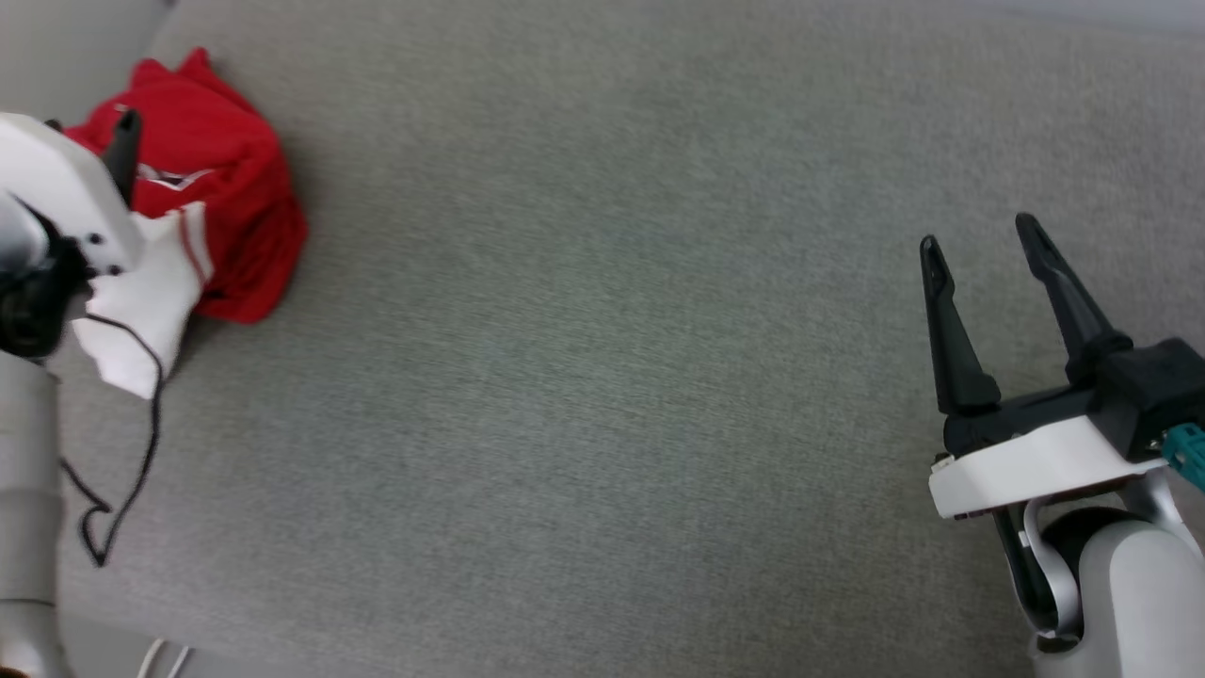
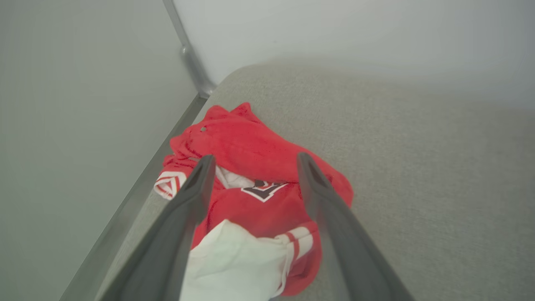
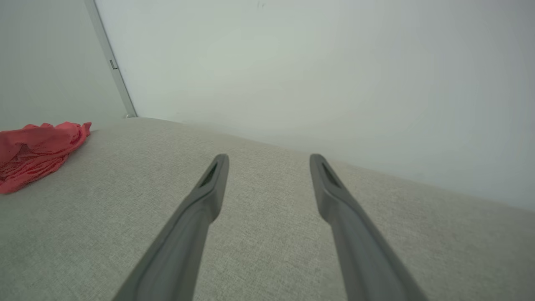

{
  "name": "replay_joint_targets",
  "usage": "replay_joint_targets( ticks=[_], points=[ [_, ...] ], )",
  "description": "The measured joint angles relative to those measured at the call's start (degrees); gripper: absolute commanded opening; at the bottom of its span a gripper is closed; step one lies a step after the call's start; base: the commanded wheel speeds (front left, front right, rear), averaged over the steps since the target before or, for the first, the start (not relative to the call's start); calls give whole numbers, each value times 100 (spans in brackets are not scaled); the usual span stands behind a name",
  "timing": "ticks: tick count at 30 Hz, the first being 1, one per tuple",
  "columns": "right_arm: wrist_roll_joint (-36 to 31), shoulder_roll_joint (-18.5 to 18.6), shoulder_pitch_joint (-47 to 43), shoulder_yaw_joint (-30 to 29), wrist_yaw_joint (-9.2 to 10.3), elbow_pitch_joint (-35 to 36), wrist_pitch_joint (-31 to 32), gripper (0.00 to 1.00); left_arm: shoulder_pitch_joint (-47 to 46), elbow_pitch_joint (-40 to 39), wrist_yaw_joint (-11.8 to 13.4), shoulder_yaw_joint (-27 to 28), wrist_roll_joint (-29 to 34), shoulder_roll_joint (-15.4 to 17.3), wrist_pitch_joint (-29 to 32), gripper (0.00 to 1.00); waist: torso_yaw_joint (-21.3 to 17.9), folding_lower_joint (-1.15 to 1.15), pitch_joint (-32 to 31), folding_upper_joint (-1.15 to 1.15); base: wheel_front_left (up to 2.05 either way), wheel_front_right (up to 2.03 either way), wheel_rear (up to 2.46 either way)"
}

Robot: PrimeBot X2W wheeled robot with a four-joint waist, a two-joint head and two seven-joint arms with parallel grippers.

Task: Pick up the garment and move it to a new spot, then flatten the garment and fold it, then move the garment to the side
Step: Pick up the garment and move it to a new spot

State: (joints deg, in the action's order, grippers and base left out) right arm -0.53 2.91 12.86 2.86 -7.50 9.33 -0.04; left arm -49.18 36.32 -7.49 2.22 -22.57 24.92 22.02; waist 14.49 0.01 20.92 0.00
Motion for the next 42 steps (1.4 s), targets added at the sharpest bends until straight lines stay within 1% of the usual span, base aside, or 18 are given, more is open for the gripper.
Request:
replay_joint_targets(
  ticks=[3, 6, 8, 11, 15, 18, 19, 20, 25, 33, 39, 42],
  points=[
    [-2, -1, 136, 5, 0, -12, -66, 100, -107, 385, 0, 16, -271, 325, 534, 100, -218, 0, 277, 0, 0, 0, 0],
    [15, 0, 229, -4, -1, -29, -135, 100, -114, 825, 0, 125, -522, 483, 889, 100, -433, 0, 510, 0, 0, 0, 0],
    [26, 0, 271, -20, 0, -49, -156, 100, -114, 1105, 18, 220, -668, 512, 1034, 100, -558, 0, 646, 0, 0, 0, 0],
    [31, 0, 339, -32, 0, -66, -196, 100, -114, 1465, 110, 341, -820, 498, 1183, 100, -693, 0, 819, 0, 0, 0, 0],
    [37, 0, 366, -42, 0, -71, -199, 100, -210, 1729, 208, 430, -958, 513, 1339, 100, -803, -1, 946, 0, 0, 0, 0],
    [40, 0, 383, -44, 0, -73, -200, 100, -264, 1829, 220, 436, -993, 512, 1337, 100, -825, -1, 957, 0, 0, 0, 0],
    [40, 0, 389, -48, 0, -77, -200, 100, -263, 1855, 219, 417, -985, 508, 1262, 43, -823, -1, 949, 0, 0, 0, 0],
    [44, 0, 391, -54, -1, -94, -201, 100, -267, 1884, 218, 391, -974, 505, 1234, 0, -821, -1, 928, 0, 0, 0, 0],
    [48, 0, 385, -73, 0, -148, -200, 100, -268, 1937, 254, 178, -687, 502, 653, 0, -776, 0, 756, 0, 0, 0, 0],
    [187, 0, 257, -77, 0, -311, -277, 100, -527, 1753, 461, -60, -227, 575, -737, 0, -676, -1, 239, 0, 0, 0, 0],
    [357, 1, 38, -168, 0, -439, -361, 100, -695, 1591, 680, -269, 103, 512, -1836, 0, -653, -1, -273, 0, 0, 0, 0],
    [415, -1, -104, -188, 0, -491, -381, 100, -755, 1507, 702, -393, 220, 416, -2286, 0, -681, -1, -547, 0, 0, 0, 0]
  ],
)
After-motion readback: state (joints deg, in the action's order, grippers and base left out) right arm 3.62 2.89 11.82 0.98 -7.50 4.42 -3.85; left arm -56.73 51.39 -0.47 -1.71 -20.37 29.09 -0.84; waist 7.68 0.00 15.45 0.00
